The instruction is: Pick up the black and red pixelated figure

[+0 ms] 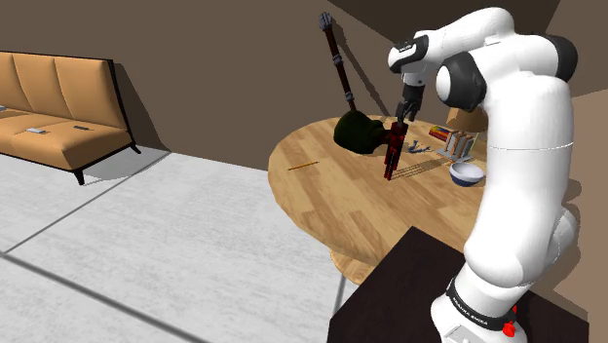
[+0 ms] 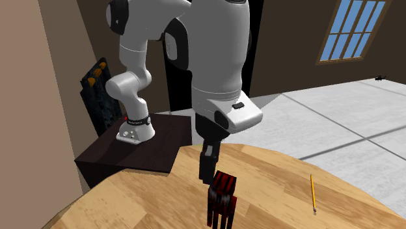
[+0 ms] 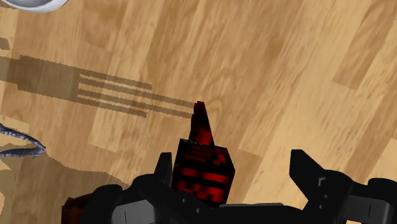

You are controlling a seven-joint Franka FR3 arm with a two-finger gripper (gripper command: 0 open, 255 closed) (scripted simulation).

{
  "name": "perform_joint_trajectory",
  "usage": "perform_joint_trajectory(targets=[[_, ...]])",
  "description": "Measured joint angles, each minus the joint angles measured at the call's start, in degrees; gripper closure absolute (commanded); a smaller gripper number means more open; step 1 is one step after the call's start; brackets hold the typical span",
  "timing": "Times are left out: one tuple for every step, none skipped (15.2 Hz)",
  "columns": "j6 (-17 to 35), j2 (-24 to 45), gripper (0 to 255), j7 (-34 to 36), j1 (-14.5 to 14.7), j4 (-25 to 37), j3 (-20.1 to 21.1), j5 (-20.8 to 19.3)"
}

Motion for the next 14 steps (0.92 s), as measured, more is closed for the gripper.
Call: perform_joint_trajectory(targets=[[-0.6, 2.5, 0, -1.1, -1.5, 2.7, 0.4, 1.4], [-0.6, 3.5, 0, -1.7, -2.2, 3.5, 0.5, 2.0], [-0.3, 4.0, 0, -2.0, -2.5, 3.6, 0.6, 2.3], [0.1, 4.7, 0, -2.3, -2.8, 3.8, 0.8, 2.7], [0.8, 4.8, 0, -2.3, -2.7, 3.1, 0.9, 2.8], [1.5, 4.9, 0, -2.4, -2.6, 2.5, 0.9, 2.9], [1.9, 5.4, 0, -2.6, -2.8, 2.5, 1.1, 3.2], [3.0, 5.5, 0, -2.7, -2.7, 1.5, 1.1, 3.3], [3.4, 5.7, 0, -2.8, -2.7, 1.1, 1.2, 3.4], [3.6, 5.7, 255, -2.9, -2.7, 1.0, 1.2, 3.4], [3.8, 5.7, 255, -2.9, -2.7, 0.9, 1.2, 3.4], [3.8, 5.7, 255, -2.9, -2.7, 0.8, 1.2, 3.4], [3.9, 5.7, 255, -2.9, -2.7, 0.8, 1.2, 3.4], [3.9, 5.7, 255, -2.9, -2.7, 0.8, 1.2, 3.4]])
